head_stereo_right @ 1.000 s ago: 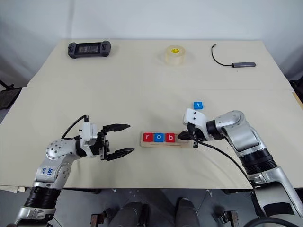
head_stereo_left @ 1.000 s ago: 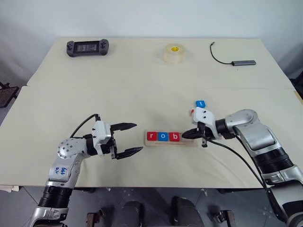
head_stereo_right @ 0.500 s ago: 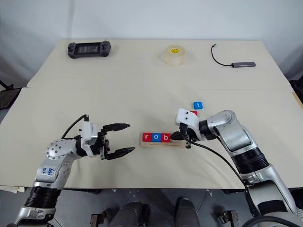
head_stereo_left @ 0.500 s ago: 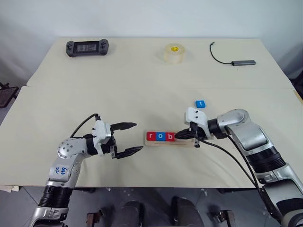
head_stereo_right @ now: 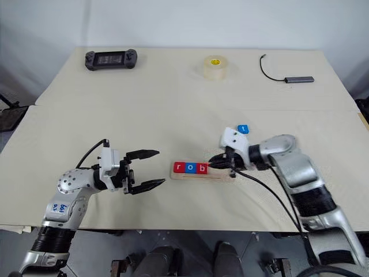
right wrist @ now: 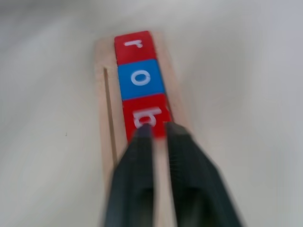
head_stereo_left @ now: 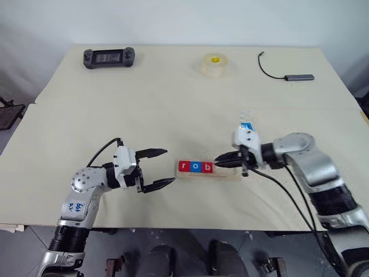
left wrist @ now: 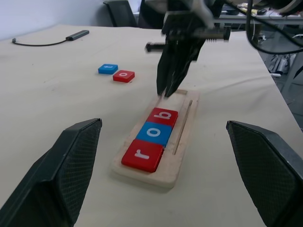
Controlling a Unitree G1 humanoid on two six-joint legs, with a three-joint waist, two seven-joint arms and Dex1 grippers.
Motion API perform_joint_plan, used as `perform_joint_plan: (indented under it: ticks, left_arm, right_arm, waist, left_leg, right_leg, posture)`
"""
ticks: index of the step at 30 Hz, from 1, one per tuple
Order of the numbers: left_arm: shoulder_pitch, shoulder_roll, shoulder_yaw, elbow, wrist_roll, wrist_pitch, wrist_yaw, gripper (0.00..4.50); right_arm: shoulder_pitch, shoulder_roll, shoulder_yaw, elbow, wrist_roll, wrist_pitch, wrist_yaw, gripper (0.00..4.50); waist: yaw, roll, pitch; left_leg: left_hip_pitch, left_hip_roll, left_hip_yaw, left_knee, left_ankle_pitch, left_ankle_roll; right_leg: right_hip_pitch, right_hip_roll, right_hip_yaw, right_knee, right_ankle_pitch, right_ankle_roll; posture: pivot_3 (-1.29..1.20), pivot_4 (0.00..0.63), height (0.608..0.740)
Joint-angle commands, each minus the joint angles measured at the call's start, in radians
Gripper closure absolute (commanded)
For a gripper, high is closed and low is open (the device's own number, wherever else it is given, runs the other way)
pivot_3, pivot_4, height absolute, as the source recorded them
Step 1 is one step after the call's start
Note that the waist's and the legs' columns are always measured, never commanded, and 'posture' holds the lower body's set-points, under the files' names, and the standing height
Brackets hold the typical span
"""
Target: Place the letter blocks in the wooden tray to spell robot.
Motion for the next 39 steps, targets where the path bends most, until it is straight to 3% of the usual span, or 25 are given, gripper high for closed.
perform_joint_plan:
  ticks: [1, 6, 9, 15, 19, 24, 28, 33, 39]
  left_arm:
    - [-0.011, 0.007, 0.003, 0.017, 0.000, -0.017, -0.020, 0.00]
    - [-0.041, 0.008, 0.004, 0.069, 0.001, -0.019, -0.038, 0.00]
    - [-0.046, 0.019, -0.004, 0.080, -0.001, 0.020, -0.049, 0.00]
    - [-0.060, 0.021, 0.008, 0.104, -0.001, 0.017, -0.048, 0.00]
    - [-0.064, 0.023, 0.011, 0.112, 0.003, 0.011, -0.050, 0.00]
    - [-0.069, 0.025, 0.013, 0.116, 0.008, 0.003, -0.047, 0.00]
    - [-0.071, 0.024, 0.013, 0.110, 0.010, 0.001, -0.044, 0.00]
    - [-0.060, 0.022, 0.003, 0.083, 0.009, 0.018, -0.039, 0.00]
    - [-0.044, 0.004, -0.005, 0.056, 0.012, 0.016, -0.016, 0.00]
  right_arm:
    - [0.122, -0.048, -0.168, -0.068, 0.049, -0.086, -0.044, 2.66]
    - [0.396, -0.007, -0.446, -0.098, 0.158, -0.179, -0.105, 0.93]
    - [0.550, 0.042, -0.558, -0.063, 0.134, -0.358, -0.156, 0.06]
    - [0.782, 0.181, -0.664, -0.063, 0.122, -0.603, -0.275, 0.06]
    - [0.810, 0.206, -0.670, 0.003, 0.119, -0.674, -0.323, 0.06]
    - [0.712, 0.174, -0.620, -0.001, 0.158, -0.630, -0.348, 0.06]
    - [0.538, 0.090, -0.537, -0.052, 0.247, -0.365, -0.354, 0.06]
    - [0.272, -0.017, -0.399, -0.018, 0.212, -0.005, -0.459, 0.06]
    - [-0.053, 0.030, -0.200, 0.155, 0.095, 0.181, -0.566, 0.06]
  waist:
    - [0.008, 0.000, 0.000]
    - [0.009, 0.000, 0.000]
    - [0.008, 0.000, 0.000]
    - [0.006, 0.000, 0.000]
    - [0.001, 0.000, 0.000]
    - [-0.004, 0.000, 0.000]
    - [-0.008, 0.000, 0.000]
    - [-0.012, 0.001, 0.000]
    - [-0.015, 0.001, 0.000]
  left_leg:
    - [0.000, 0.000, 0.000, 0.000, 0.000, 0.000]
    - [0.000, 0.000, 0.001, 0.000, 0.000, 0.000]
    - [0.002, 0.000, 0.002, 0.000, 0.000, 0.000]
    - [0.003, 0.001, 0.004, -0.001, 0.000, 0.000]
    - [0.005, 0.001, 0.006, -0.001, 0.000, 0.001]
    - [0.006, 0.001, 0.006, -0.001, 0.001, 0.001]
    - [0.006, 0.001, 0.006, 0.000, 0.001, 0.001]
    - [0.004, 0.002, 0.003, 0.000, 0.001, 0.001]
    - [0.001, 0.001, 0.001, 0.000, 0.001, 0.000]
  right_leg:
    - [0.000, 0.000, 0.000, 0.000, 0.000, 0.000]
    - [0.001, 0.000, 0.000, 0.000, 0.000, 0.000]
    - [0.001, 0.000, 0.001, 0.001, 0.000, 0.000]
    - [0.002, 0.001, 0.002, 0.002, 0.000, 0.000]
    - [0.002, 0.001, 0.005, 0.002, 0.001, 0.001]
    - [0.002, 0.001, 0.006, 0.003, 0.001, 0.001]
    - [0.001, 0.001, 0.006, 0.004, 0.001, 0.001]
    - [0.000, 0.000, 0.004, 0.003, 0.000, 0.000]
    - [-0.001, 0.000, 0.002, 0.003, 0.000, -0.001]
  posture:
    - [0.00, 0.150, 0.740]
    - [0.00, 0.150, 0.740]
    - [0.00, 0.150, 0.740]
    - [0.00, 0.150, 0.740]
    - [0.00, 0.150, 0.740]
    - [0.00, 0.150, 0.740]
    - [0.00, 0.150, 0.740]
    - [0.00, 0.150, 0.740]
    - [0.00, 0.150, 0.740]
